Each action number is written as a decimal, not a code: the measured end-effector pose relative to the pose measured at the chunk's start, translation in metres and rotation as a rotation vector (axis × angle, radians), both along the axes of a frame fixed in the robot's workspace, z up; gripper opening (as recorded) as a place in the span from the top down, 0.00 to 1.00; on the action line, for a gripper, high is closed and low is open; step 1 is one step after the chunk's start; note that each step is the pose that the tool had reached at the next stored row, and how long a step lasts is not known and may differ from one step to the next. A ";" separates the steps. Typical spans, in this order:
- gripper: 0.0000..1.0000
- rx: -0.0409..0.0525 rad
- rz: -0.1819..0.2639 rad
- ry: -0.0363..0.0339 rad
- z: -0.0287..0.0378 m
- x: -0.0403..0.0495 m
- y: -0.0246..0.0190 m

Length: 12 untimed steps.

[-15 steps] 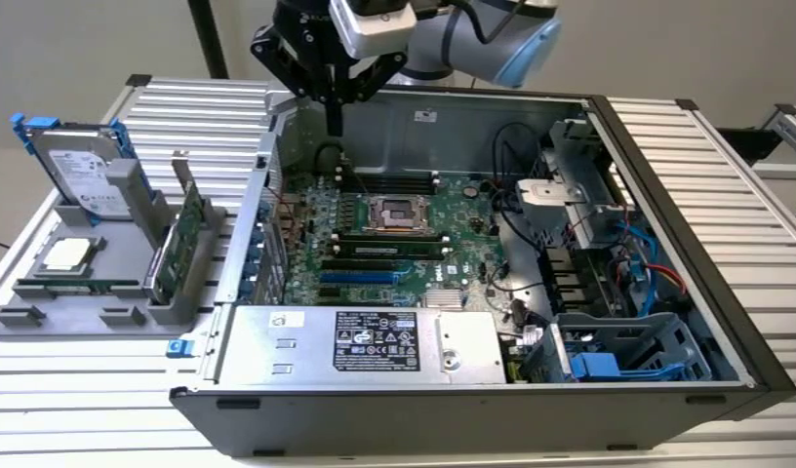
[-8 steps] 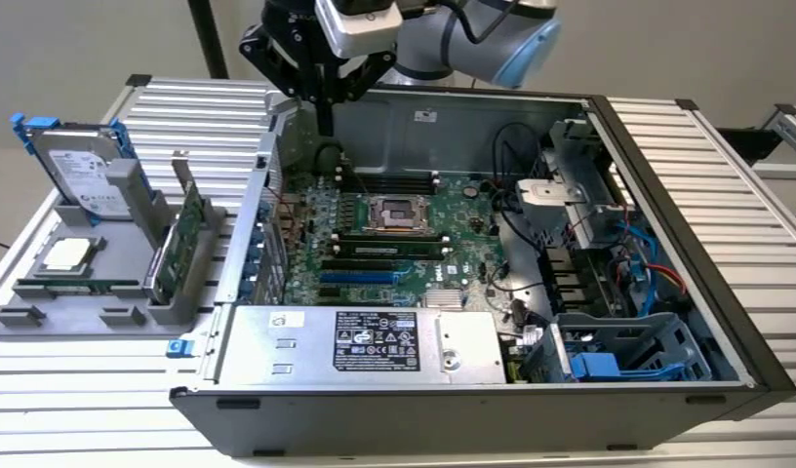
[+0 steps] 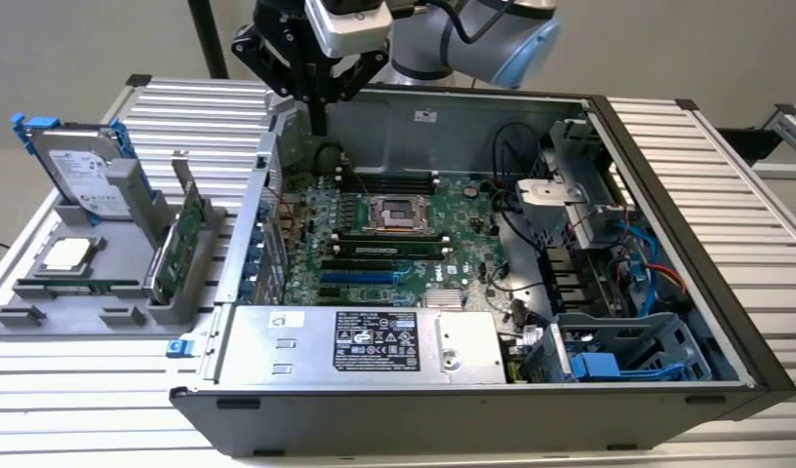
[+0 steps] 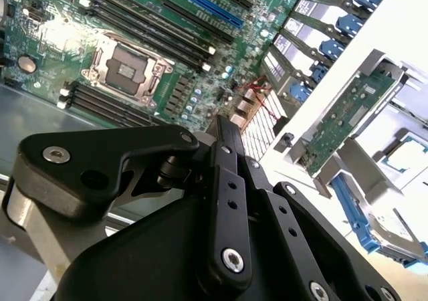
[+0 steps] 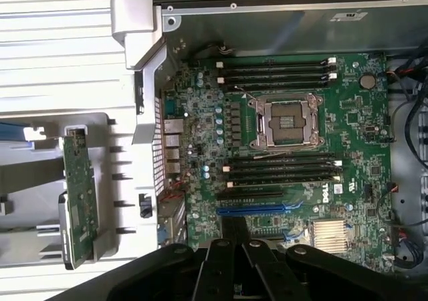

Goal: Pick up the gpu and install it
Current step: 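Reach for the gpu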

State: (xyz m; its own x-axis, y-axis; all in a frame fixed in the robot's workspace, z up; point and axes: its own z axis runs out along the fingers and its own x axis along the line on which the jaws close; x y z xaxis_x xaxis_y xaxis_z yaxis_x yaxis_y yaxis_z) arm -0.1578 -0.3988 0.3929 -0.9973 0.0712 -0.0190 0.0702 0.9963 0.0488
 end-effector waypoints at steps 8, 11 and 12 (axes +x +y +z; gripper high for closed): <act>1.00 0.0000 0.000 0.0000 0.0000 -0.0069 0.0000; 1.00 0.0000 0.000 0.0000 0.0000 -0.0120 0.0000; 1.00 0.0001 0.000 -0.0001 0.0000 -0.0135 0.0000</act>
